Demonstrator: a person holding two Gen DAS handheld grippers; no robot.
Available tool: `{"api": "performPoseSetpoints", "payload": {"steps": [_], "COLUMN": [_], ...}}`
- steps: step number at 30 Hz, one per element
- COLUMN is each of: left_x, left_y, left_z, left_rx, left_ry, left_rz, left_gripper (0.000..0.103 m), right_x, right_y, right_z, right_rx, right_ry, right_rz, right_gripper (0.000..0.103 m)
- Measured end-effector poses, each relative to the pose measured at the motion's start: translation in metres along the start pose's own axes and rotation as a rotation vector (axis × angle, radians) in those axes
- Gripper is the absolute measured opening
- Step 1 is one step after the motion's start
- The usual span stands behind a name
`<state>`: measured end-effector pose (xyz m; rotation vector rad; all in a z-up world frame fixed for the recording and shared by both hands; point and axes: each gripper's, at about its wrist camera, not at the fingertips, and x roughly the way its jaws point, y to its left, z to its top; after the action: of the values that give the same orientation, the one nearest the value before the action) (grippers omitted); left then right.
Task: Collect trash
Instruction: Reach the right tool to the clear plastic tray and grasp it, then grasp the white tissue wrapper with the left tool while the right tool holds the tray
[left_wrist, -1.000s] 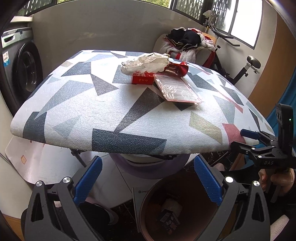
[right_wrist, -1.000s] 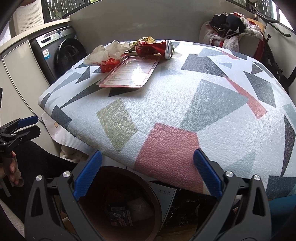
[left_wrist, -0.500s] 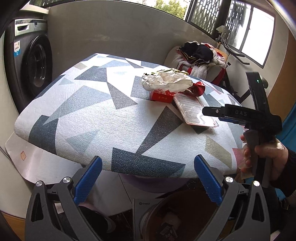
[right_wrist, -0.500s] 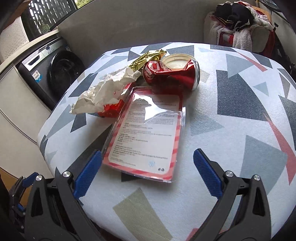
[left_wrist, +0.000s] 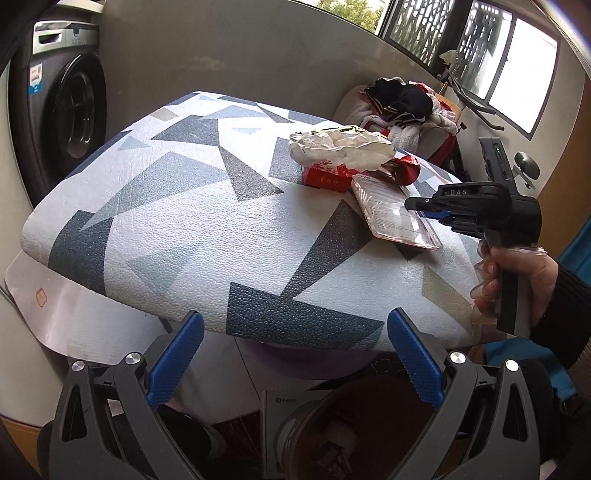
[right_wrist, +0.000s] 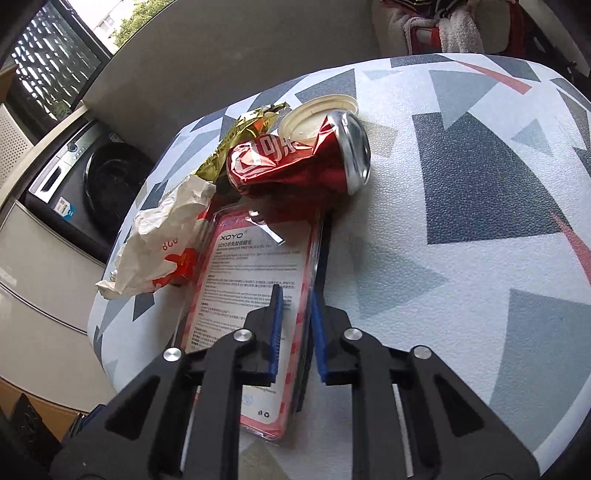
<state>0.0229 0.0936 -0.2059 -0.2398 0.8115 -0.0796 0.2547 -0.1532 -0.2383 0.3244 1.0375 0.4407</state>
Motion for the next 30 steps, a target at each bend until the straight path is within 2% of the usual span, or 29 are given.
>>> {"api": "performPoseSetpoints", "payload": {"steps": [1, 4, 8, 16, 24, 30], "left_x": [0.000, 0.000, -0.001, 0.003, 0.020, 0.047], "left_y": [-0.001, -0.003, -0.005, -0.010, -0.018, 0.008], "left_z": [0.000, 0.000, -0.001, 0.009, 0.057, 0.102], "left_rx": [0.003, 0.012, 0.019, 0.014, 0.076, -0.047], "left_ry": [-0.001, -0.003, -0.007, 0.020, -0.002, -0.017], "left_rz": [-0.001, 0.002, 0.005, -0.025, -0.039, -0.068], "left_gripper": [0.097, 0.097, 0.097, 0.097, 0.097, 0.096], "right_x": [-0.004, -0.023, -0.060, -0.136, -0.169, -0.170], "right_y": [0.001, 0.001, -0.008, -0.031, -0.041, -0.043], "right_z": [-0.003, -0.013, -0.024, -0.023, -0.029, -0.034], "right_rx": [-0.017, -0.041, -0.032, -0.086, -0.130, -0.145], "right_ry": [-0.003, -0.032, -0.113, -0.280, -0.339, -0.340], "right_rz": [0.003, 0.043, 0.049, -0.053, -0.097, -0.116], "right_gripper": [0.011, 0.009, 0.009, 0.009, 0.009, 0.009]}}
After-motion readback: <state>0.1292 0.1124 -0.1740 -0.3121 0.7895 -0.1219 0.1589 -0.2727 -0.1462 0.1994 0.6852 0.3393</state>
